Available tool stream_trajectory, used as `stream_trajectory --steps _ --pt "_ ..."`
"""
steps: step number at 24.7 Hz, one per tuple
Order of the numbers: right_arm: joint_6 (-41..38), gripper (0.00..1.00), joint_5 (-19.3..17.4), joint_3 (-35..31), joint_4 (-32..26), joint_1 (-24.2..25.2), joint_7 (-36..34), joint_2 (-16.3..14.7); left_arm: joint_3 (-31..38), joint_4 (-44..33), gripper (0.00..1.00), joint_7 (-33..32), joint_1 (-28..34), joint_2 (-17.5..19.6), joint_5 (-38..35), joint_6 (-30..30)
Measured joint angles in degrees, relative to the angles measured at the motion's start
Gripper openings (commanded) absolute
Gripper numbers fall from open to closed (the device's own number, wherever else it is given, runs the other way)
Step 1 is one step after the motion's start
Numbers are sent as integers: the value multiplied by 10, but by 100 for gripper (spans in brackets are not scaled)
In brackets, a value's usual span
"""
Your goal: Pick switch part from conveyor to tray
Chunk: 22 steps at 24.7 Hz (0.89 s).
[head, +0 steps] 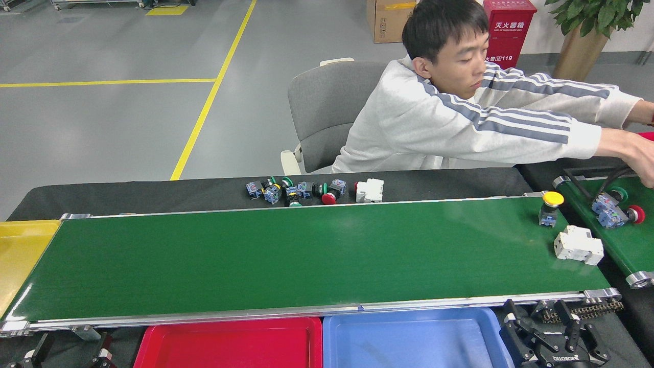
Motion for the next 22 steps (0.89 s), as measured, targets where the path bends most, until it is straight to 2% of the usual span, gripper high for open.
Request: stream_trajectory --steps 4,8,12,14,17,22 --pt "2 99 -35 -26 6 -4 9 -16 0 0 100 0 0 0 0 -1" --pt "21 99 -45 -47 44 -54 39 -21 0 1 100 0 0 0 0 -1" --pt "47 98 -34 -45 85 -102 47 -41 1 1 100 0 0 0 0 -1" --pt "52 98 -14 -39 93 -108 49 -53 1 1 100 0 0 0 0 -1" --pt "62 98 19 -8 111 -128 50 -53 1 1 100 0 0 0 0 -1" --pt "83 98 24 52 144 -153 40 -52 0 1 100 0 0 0 0 -1"
